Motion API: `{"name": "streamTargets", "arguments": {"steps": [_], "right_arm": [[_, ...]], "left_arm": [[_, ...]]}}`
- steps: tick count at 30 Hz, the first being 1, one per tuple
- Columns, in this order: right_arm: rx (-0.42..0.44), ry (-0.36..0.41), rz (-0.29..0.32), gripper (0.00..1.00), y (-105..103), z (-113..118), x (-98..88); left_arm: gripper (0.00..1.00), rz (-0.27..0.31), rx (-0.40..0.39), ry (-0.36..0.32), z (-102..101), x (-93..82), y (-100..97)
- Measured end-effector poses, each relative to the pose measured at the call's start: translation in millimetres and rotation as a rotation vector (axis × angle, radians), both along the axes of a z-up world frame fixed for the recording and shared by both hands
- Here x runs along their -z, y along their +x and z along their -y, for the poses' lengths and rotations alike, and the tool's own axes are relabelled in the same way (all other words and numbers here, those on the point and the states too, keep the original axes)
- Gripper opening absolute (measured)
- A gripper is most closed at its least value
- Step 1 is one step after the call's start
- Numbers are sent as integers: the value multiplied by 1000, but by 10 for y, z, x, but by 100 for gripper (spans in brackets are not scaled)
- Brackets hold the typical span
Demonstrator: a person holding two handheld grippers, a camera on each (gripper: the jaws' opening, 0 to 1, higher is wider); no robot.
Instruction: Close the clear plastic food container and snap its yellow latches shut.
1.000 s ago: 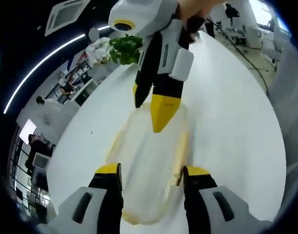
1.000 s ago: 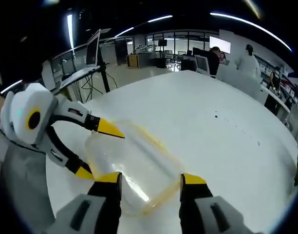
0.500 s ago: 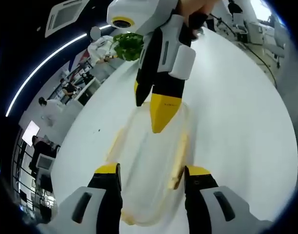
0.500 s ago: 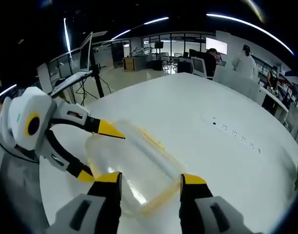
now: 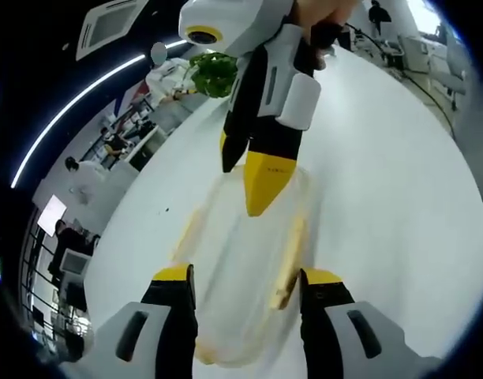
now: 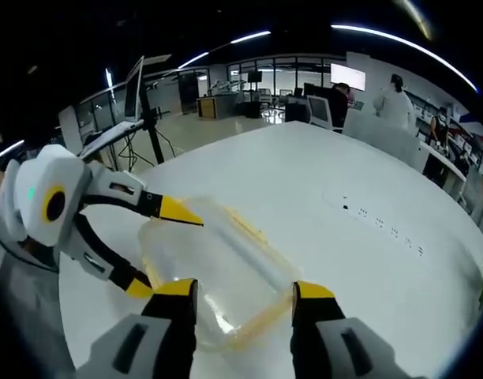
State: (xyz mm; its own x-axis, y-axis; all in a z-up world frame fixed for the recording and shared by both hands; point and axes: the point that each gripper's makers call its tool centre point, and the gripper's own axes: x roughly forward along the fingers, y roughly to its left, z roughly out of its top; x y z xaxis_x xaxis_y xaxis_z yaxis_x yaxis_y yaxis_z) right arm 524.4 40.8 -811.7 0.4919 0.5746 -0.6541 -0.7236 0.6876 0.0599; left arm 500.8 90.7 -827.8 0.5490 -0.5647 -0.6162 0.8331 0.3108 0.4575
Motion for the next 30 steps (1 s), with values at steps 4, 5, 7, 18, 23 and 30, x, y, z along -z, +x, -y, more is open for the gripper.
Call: {"name": "streamTargets", "arguments": {"steps": [4, 5, 7, 18, 23, 30], "right_arm": [[-8, -14, -30, 46, 4, -2, -8], [-7, -17, -32, 46, 6, -5, -5], [-9, -19, -35, 46, 2, 3, 2], [53, 53, -43, 50, -6, -11, -30], [71, 80, 4, 53, -48, 54, -122], [103, 77, 4, 55, -261, 218, -112]], "left_arm": [[49, -13, -6, -22, 3, -20, 1], [49, -16, -6, -26, 4, -23, 2], [49, -25, -9, -39, 4, -23, 7], [65, -104, 15, -60, -94, -73, -29], [65, -106, -22, -55, -239, -138, -68], [67, -146, -136, -125, -447, -187, -226]]}}
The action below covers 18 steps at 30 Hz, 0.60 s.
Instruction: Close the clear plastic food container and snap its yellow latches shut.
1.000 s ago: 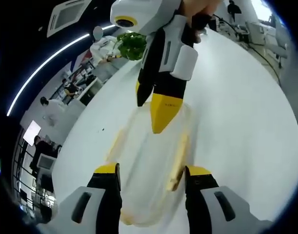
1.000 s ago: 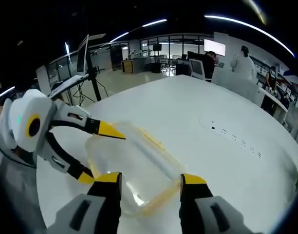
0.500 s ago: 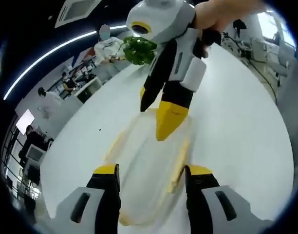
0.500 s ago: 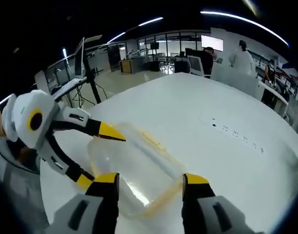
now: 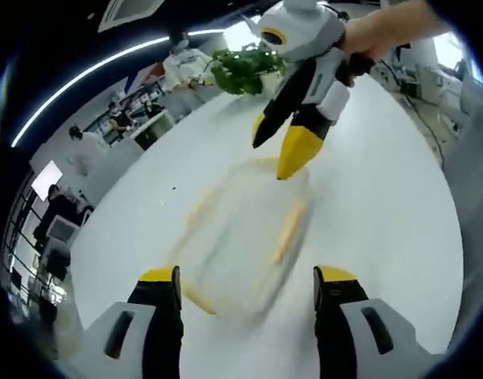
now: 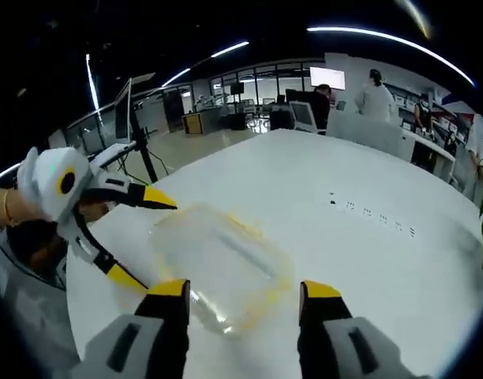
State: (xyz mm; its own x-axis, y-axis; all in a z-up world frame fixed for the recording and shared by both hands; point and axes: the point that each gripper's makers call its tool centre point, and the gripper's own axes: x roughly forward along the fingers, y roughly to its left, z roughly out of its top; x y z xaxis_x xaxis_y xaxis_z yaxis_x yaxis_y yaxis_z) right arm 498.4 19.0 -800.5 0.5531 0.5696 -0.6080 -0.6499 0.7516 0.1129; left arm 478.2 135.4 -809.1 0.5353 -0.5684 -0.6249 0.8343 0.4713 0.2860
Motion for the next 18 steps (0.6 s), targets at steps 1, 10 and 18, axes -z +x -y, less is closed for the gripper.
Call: {"name": "streamTargets", "arguments": {"steps": [1, 10, 18], "right_arm": [[9, -3, -2, 55, -37, 32, 4], [25, -18, -1, 57, -407, 143, -68], [90, 66, 6, 58, -723, 207, -199]], "left_arm": [[67, -9, -18, -11, -37, -9, -31], [66, -46, -140, -89, -295, -79, -352], [66, -111, -234, -138, -489, -54, -723]]}}
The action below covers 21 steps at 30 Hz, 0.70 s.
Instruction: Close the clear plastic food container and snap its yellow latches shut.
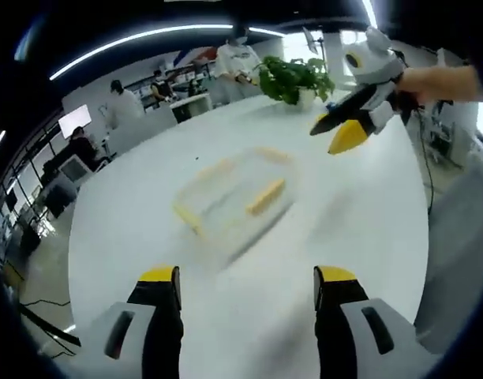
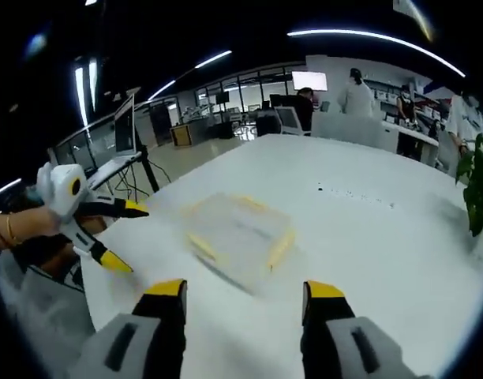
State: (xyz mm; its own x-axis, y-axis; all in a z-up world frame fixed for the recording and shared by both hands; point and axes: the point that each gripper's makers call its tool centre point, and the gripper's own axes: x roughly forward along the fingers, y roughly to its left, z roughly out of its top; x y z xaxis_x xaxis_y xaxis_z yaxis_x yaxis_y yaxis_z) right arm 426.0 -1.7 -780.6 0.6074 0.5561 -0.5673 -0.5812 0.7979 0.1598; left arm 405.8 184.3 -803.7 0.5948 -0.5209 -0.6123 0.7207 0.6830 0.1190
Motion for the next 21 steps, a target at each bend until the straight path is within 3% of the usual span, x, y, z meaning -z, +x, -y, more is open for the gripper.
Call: {"name": "streamTargets", "arguments": {"steps": [6, 11, 15, 21], "right_arm": [[28, -2, -10, 58, -249, 100, 73], [30, -13, -33, 57, -475, 175, 148], [49, -8, -24, 57, -606, 242, 120], [59, -10, -29, 57, -862, 312, 160]], "left_arm": [[66, -3, -47, -49, -73, -74, -245], [66, -4, -61, -45, -119, -52, -433], [66, -5, -88, -76, -145, -89, -583], [65, -25, -104, -86, -159, -25, -806]]}}
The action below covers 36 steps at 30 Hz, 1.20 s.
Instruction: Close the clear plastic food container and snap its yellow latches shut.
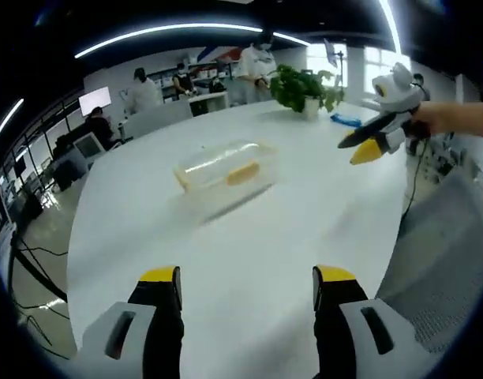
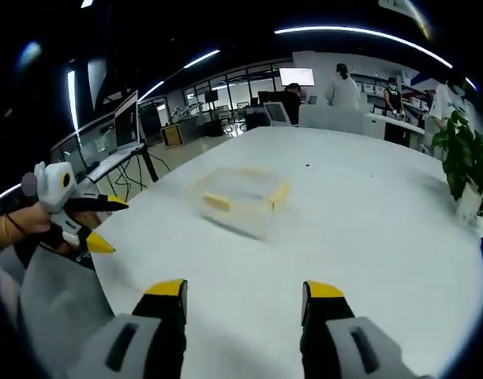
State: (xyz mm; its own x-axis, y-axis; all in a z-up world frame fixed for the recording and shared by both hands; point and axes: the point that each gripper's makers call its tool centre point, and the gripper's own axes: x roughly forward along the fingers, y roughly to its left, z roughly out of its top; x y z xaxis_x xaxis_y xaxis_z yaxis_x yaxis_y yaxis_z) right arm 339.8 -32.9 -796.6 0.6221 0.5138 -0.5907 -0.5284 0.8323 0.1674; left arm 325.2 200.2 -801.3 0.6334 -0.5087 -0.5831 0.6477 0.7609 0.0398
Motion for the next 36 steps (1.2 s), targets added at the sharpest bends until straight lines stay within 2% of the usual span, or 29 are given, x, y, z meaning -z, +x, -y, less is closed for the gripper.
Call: {"name": "streamTargets", "arguments": {"steps": [5, 7, 9, 11, 18, 22, 25, 28, 31, 36], "right_arm": [[27, 24, 7, 59, -193, 70, -17], [25, 8, 2, 62, -282, 89, 13], [29, 12, 23, 67, -341, 81, -8], [54, 57, 32, 69, -385, 54, -50], [89, 101, 22, 68, -513, -30, -4], [70, 68, 31, 69, -575, -76, 56], [70, 81, 23, 69, -598, -103, 71], [60, 60, 29, 68, -592, -105, 69], [78, 88, 26, 68, -577, -110, 52], [83, 82, 18, 68, -578, -93, 78]], "left_arm": [[67, -3, -13, -61, 12, -22, -135], [70, -11, -29, -102, 29, -17, -176], [73, -11, -44, -137, 42, -29, -204], [74, -8, -58, -147, 27, -34, -220], [73, -16, -97, -166, -25, -4, -239], [73, -19, -102, -166, -37, 10, -267], [73, -27, -101, -170, -42, 39, -297], [73, -43, -99, -170, -46, 77, -324], [73, -50, -112, -177, -63, 100, -333], [73, -51, -129, -190, -79, 91, -313]]}}
